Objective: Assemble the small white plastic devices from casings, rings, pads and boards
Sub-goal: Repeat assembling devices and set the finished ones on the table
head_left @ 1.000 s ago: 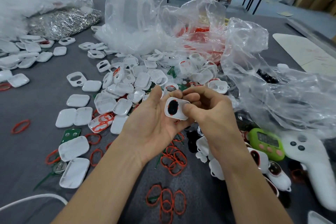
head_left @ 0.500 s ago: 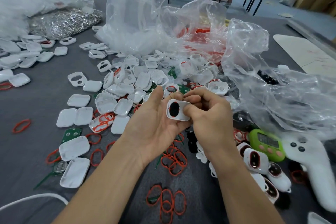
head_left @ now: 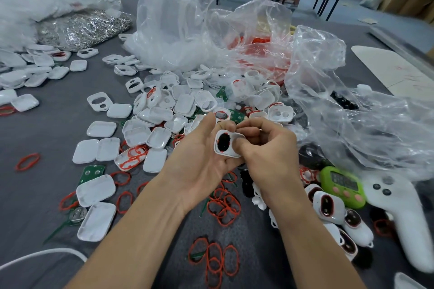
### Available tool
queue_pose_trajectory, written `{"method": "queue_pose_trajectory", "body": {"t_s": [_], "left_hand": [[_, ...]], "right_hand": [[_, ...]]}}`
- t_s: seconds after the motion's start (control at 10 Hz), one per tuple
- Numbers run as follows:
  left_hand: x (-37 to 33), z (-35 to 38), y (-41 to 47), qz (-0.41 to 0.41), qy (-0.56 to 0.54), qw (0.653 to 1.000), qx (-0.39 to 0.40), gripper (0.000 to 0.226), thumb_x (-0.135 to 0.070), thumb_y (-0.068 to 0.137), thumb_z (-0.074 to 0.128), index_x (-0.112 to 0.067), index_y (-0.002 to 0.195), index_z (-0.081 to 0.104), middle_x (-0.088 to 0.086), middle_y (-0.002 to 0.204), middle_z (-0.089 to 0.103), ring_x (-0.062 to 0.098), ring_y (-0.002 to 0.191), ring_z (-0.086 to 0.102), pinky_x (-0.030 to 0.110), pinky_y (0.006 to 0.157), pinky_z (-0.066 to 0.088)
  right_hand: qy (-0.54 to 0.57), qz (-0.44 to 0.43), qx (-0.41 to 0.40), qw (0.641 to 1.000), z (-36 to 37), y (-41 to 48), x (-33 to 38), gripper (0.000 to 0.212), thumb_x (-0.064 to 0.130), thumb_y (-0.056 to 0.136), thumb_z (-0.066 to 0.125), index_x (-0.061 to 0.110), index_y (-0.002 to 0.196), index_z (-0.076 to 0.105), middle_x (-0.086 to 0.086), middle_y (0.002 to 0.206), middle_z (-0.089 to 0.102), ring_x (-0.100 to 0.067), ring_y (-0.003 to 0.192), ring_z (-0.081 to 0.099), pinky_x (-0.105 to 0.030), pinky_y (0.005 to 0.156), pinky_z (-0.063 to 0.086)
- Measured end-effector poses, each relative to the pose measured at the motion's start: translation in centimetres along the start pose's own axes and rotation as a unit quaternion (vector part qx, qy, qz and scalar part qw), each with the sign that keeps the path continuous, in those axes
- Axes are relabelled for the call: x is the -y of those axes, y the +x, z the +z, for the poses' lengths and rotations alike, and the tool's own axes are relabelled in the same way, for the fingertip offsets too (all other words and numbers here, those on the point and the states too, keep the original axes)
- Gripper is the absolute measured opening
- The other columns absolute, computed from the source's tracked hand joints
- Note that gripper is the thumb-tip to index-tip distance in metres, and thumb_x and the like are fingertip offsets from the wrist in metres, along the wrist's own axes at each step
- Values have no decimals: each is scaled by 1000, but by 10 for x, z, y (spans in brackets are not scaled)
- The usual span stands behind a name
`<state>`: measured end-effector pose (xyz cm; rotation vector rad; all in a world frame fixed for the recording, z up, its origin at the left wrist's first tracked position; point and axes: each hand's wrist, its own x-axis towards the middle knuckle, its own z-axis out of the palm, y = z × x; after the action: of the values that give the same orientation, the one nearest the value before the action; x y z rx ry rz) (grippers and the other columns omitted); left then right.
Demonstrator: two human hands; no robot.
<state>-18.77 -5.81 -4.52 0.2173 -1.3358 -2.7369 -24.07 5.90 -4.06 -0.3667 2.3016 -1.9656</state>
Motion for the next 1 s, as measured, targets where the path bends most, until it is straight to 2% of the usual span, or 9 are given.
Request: {"method": "queue_pose_trajectory", "body": {"t_s": [0.2, 0.3, 0.4, 0.5, 0.6, 0.7, 0.8, 0.9, 1.0], "left_hand": [[1, -4, 1, 23, 27, 999, -21, 56, -20, 110, 36, -32, 80, 81, -5, 95, 77, 14, 96, 72, 32, 89, 60], [1, 1, 1, 38, 59, 997, -25, 41, -16, 101, 48, -32, 82, 80, -1, 99, 76, 22, 101, 68, 41, 97, 55], [2, 9, -2, 71, 113, 989, -62, 23, -18, 87, 54, -28, 101, 70, 23, 125, 67, 44, 123, 61, 64, 111, 42], [6, 8, -6, 77, 146, 983, -84, 24, -19, 93, 54, -23, 116, 62, 26, 137, 60, 46, 131, 54, 67, 112, 39], [6, 6, -5, 75, 146, 981, -106, 20, -12, 107, 47, -17, 119, 63, 22, 134, 63, 42, 131, 56, 63, 112, 40], [3, 4, -7, 73, 97, 989, -89, 34, -5, 108, 41, -21, 104, 71, 17, 122, 70, 38, 121, 62, 59, 112, 43], [-5, 6, -6, 64, 110, 992, -21, 37, -5, 100, 48, -29, 94, 76, 0, 102, 73, 25, 106, 65, 50, 104, 48], [-5, 0, -1, 75, 137, 988, 0, 50, -28, 73, 78, -33, 121, 63, -8, 111, 75, 15, 110, 68, 45, 105, 51], [-7, -4, 0, 88, 190, 976, 52, 56, -63, 57, 92, -50, 109, 73, -19, 114, 75, 5, 113, 68, 35, 102, 50]], "right_hand": [[-28, 7, 20, 999, 5, -2, -5, 24, 22, 78, 71, 35, 98, 65, 8, 83, 76, -11, 75, 74, -37, 68, 61], [60, 59, 55, 995, 6, -4, -4, 30, 22, 84, 73, 39, 105, 58, -4, 82, 77, -26, 72, 77, -44, 67, 64], [160, 81, 75, 981, 8, -5, 0, 31, 12, 91, 75, 22, 115, 58, -10, 80, 78, -25, 71, 77, -38, 64, 63], [234, 91, 104, 962, 10, -7, 3, 24, 2, 90, 69, 9, 112, 62, -18, 84, 77, -26, 72, 72, -39, 68, 61], [182, 75, 95, 976, 8, -7, 3, 22, -1, 88, 70, 15, 102, 68, -15, 79, 77, -25, 63, 62, -36, 60, 51], [145, 76, 60, 985, 6, -5, 3, 28, -3, 82, 71, 21, 96, 74, -18, 71, 74, -22, 55, 55, -30, 53, 45], [188, 123, 19, 974, 5, -3, 8, 32, -10, 82, 71, 16, 101, 76, -10, 75, 77, -20, 55, 67, -26, 53, 53], [304, 216, -9, 928, -1, 3, 11, 26, -9, 85, 71, 5, 107, 73, -6, 74, 76, -13, 51, 65, -17, 47, 50], [352, 259, 10, 899, -6, 5, 11, 21, -6, 88, 68, 4, 105, 73, -7, 76, 76, -11, 50, 64, -13, 43, 46]]}}
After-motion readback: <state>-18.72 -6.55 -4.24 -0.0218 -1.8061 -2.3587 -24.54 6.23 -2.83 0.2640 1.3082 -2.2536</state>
